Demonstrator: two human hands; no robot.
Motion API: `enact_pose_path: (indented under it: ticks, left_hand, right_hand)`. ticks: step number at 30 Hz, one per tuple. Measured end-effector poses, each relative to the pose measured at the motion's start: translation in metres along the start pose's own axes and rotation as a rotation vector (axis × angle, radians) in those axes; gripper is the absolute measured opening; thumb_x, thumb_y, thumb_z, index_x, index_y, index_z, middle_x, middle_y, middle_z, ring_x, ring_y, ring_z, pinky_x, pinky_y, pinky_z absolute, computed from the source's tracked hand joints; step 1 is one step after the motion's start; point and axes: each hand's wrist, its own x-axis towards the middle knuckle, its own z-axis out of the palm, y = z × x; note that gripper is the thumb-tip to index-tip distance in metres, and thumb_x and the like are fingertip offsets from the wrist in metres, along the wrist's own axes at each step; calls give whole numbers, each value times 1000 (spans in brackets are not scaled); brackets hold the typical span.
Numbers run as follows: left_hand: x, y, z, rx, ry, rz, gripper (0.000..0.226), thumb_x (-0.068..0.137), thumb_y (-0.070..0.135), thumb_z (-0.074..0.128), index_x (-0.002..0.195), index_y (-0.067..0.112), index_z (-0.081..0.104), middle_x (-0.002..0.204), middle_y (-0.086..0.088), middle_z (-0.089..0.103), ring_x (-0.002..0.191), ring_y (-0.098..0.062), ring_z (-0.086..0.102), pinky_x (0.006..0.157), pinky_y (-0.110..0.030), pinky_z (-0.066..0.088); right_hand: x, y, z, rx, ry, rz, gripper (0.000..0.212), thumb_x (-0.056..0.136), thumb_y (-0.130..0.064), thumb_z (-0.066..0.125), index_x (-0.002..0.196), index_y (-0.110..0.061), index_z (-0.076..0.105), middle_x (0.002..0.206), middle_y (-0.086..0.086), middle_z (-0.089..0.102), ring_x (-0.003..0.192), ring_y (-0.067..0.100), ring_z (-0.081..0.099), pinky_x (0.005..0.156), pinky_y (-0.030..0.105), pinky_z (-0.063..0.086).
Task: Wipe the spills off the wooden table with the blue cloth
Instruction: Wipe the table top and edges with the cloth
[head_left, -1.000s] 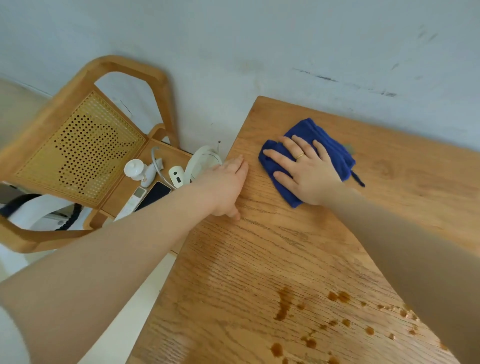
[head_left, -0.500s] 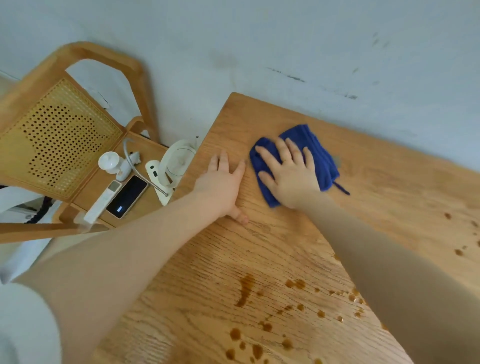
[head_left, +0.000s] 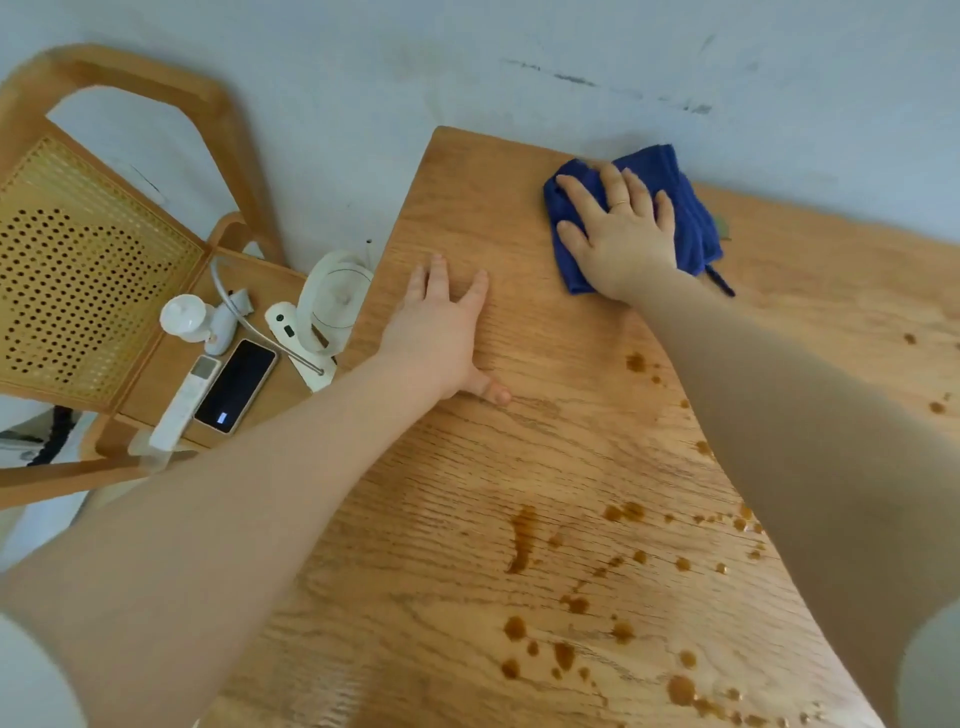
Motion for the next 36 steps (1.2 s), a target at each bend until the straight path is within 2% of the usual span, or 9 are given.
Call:
enact_pose_path:
  ticks: [5,9,14,17,22,25,28,33,36]
  left_hand:
    - [-2,1,-2,-31,-9,8,130,56,62,75,149,28,-9,155,-14,-21,144,-32,-12,116,-45,11]
    - [-2,-3,-1,-51,10,26,128,57,63,74,149,28,-8,155,-13,-20,144,-32,-12,117,-45,9]
    - [4,-2,1,-1,14,47,124,56,64,73,147,36,-6,156,-14,-17,144,-34,-11,116,-46,13]
    - [1,0,-1,36,-13,49,121,58,65,72,146,40,-7,155,-16,-18,143,-35,-12,116,-47,14]
    - [-3,6,-10,13,-55,20,121,59,60,75,147,39,-5,155,-16,-19,143,-36,-12,115,-49,14]
    - [-4,17,-17,32,-90,-16,123,61,54,78,148,35,-7,154,-19,-18,144,-36,-8,114,-51,21]
    - [-4,21,-15,-16,-98,-45,124,64,46,80,148,32,-10,155,-14,-19,145,-31,-8,116,-47,17]
    - [-23,30,0,-57,2,-89,114,73,43,73,148,21,-10,158,-6,-9,146,-23,-4,118,-46,8]
    - [-36,57,2,-72,27,-33,103,80,45,65,149,17,-6,158,-6,-7,146,-21,-2,119,-39,7]
  right_hand:
    - [-79,-20,5,-56,-64,-82,52,96,-49,25,145,-42,9,158,1,2,144,26,0,114,52,-1]
    - [-81,-10,2,-84,-82,-207,51,95,-52,21,144,-43,12,157,0,8,144,25,4,114,51,2]
    - [-15,1,4,-5,41,70,47,98,-46,23,144,-42,17,157,1,11,144,25,6,115,51,3]
    - [4,-3,-1,30,41,178,47,98,-46,23,144,-41,17,157,1,10,144,25,4,114,53,3]
    - [-55,4,-1,36,-51,-44,51,94,-48,34,143,-42,19,158,-2,6,144,24,2,113,55,1]
    - [-90,20,2,-22,-52,-122,50,95,-50,29,143,-43,17,158,-5,4,145,23,2,114,52,2]
    - [-73,34,1,-5,-47,-170,49,96,-51,28,143,-45,17,157,-7,7,145,21,3,114,51,2]
    - [-8,66,-7,73,27,-1,47,97,-49,26,143,-43,18,157,-2,10,144,23,4,114,52,0]
    - [6,73,-11,77,9,52,49,97,-48,25,144,-39,16,157,2,8,144,26,3,114,52,-1]
